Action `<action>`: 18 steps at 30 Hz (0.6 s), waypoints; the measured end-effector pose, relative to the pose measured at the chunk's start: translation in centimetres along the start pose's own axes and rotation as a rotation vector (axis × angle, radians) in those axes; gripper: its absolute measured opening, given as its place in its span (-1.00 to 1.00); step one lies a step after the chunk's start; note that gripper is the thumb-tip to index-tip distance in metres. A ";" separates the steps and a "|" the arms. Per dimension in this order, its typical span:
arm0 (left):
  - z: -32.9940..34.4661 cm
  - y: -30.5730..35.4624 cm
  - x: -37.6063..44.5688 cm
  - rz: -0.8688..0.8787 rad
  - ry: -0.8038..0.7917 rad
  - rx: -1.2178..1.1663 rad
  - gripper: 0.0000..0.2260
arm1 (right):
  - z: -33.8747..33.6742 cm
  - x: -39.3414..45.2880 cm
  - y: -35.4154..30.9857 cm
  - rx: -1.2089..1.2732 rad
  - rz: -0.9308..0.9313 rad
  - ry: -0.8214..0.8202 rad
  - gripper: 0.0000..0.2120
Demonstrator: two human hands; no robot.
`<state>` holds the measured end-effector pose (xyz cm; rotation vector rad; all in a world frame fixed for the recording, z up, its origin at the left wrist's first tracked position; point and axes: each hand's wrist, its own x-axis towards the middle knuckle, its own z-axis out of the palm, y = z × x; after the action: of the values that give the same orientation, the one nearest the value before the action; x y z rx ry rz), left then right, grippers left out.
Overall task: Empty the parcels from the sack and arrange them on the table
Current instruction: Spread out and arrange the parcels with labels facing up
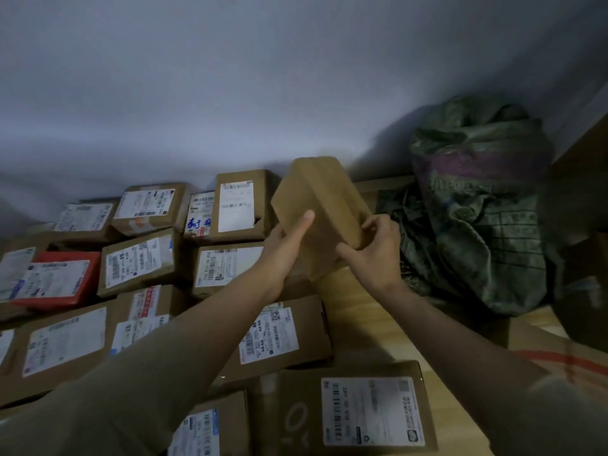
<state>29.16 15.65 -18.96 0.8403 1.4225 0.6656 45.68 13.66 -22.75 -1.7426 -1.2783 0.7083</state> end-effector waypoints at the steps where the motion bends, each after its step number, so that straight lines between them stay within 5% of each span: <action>1: 0.1 0.4 -0.2 0.034 0.014 -0.047 -0.35 | -0.2 -0.4 -0.3 -0.157 -0.185 0.014 -0.49; 4: 0.6 1.6 -1.1 0.021 0.030 -0.370 -0.51 | -0.8 -1.6 -1.2 -0.473 -0.697 0.068 -0.52; 6: 0.7 1.8 -1.4 0.008 0.056 -0.514 -0.38 | -1.1 -1.8 -1.3 -0.582 -0.963 0.064 -0.60; 9: 0.1 2.0 -2.0 -0.004 0.097 -0.588 -0.03 | -1.2 -2.0 -1.3 -0.646 -1.157 -0.013 -0.67; 12: -0.8 2.0 -2.7 -0.030 0.099 -0.555 -0.14 | -2.0 -2.4 -1.4 -0.646 -1.239 -0.101 -0.63; 15: -1.9 2.0 -3.4 -0.023 0.098 -0.475 -0.47 | -2.8 -2.8 -1.7 -0.411 -0.984 -0.016 -0.49; 18: -3.1 1.7 -4.0 -0.060 0.074 -0.390 -0.59 | -3.3 -2.3 -2.2 -0.045 -0.327 0.053 -0.25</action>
<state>25.96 13.63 -15.17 0.4693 1.3189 0.8997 46.60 10.78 -19.30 -1.5263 -1.5054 0.4447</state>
